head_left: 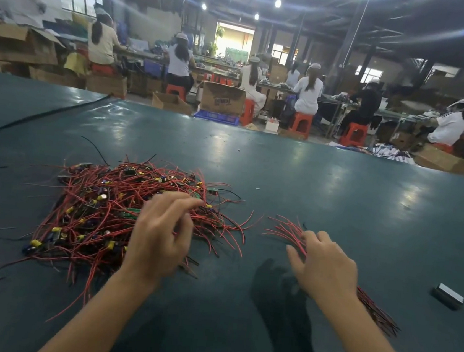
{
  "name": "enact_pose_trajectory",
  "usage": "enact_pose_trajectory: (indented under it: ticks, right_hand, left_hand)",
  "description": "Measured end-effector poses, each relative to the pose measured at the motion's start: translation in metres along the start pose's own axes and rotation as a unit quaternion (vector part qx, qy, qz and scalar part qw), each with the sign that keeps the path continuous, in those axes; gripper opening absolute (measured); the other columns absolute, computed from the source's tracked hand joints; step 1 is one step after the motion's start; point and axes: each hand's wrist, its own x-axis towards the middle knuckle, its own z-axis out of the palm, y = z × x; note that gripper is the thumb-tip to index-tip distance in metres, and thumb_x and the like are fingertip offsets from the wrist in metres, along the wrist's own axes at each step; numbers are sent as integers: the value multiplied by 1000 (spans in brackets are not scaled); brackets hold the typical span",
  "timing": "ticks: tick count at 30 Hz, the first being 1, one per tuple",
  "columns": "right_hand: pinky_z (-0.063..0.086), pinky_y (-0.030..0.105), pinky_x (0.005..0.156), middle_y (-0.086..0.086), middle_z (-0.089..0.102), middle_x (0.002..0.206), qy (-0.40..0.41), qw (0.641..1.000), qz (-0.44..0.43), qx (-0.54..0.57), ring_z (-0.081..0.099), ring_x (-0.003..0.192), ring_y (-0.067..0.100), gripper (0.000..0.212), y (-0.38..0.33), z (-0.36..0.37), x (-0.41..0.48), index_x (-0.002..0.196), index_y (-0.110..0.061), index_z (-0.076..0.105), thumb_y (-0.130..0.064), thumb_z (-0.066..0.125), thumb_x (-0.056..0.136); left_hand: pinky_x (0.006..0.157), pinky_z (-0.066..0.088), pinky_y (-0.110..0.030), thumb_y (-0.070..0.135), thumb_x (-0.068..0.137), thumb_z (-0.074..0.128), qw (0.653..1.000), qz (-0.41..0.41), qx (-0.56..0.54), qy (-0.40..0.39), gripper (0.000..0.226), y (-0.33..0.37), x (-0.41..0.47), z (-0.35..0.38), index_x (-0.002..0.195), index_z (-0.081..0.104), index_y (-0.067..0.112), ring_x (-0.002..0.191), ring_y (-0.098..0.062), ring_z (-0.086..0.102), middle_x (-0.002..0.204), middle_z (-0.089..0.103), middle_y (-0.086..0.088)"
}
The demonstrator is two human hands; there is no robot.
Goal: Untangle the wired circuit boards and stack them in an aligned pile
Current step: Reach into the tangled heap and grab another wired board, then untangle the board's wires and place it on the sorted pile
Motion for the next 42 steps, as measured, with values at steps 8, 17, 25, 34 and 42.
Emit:
enact_pose_trajectory:
  ticks: [8, 17, 25, 34, 42]
  right_hand:
    - [53, 33, 71, -16, 64, 76, 13, 872, 79, 482, 57, 62, 7, 16, -79, 14, -29, 106, -29, 68, -29, 67, 90]
    - [44, 11, 58, -10, 63, 71, 25, 816, 71, 573, 57, 63, 2, 16, -90, 20, -49, 98, -29, 69, -14, 67, 91]
    - [46, 12, 59, -8, 64, 76, 28, 815, 56, 576, 60, 70, 1, 21, -93, 17, -56, 96, -33, 66, -12, 66, 91]
    - [42, 9, 54, -12, 66, 74, 14, 804, 46, 593, 58, 61, 1, 17, -97, 13, -57, 92, -30, 69, -13, 69, 90]
    - [40, 21, 43, -4, 66, 66, -94, 673, 61, 731, 52, 51, 8, 28, -114, -5, -59, 78, -22, 73, -43, 57, 84]
  left_hand:
    - [93, 36, -45, 12, 85, 59, 917, -292, 238, -133, 26, -41, 4, -31, 104, 73, 22, 100, -30, 58, 97, 71, -3]
    - [97, 21, -43, 32, 87, 58, 871, -308, 308, -228, 30, -43, 6, -33, 116, 58, 37, 116, -23, 43, 104, 61, 8]
    - [99, 37, -46, 15, 83, 74, 939, -228, 201, -158, 24, -37, 7, -32, 105, 70, 24, 98, -24, 62, 103, 68, 0]
    - [82, 52, -34, 6, 76, 80, 999, -5, 45, -29, 20, -24, 11, -28, 95, 74, 5, 91, -24, 63, 95, 68, -5]
    - [75, 53, -30, 21, 87, 64, 994, 82, -28, -72, 20, 13, -5, 0, 96, 74, 7, 89, -18, 63, 97, 68, -2]
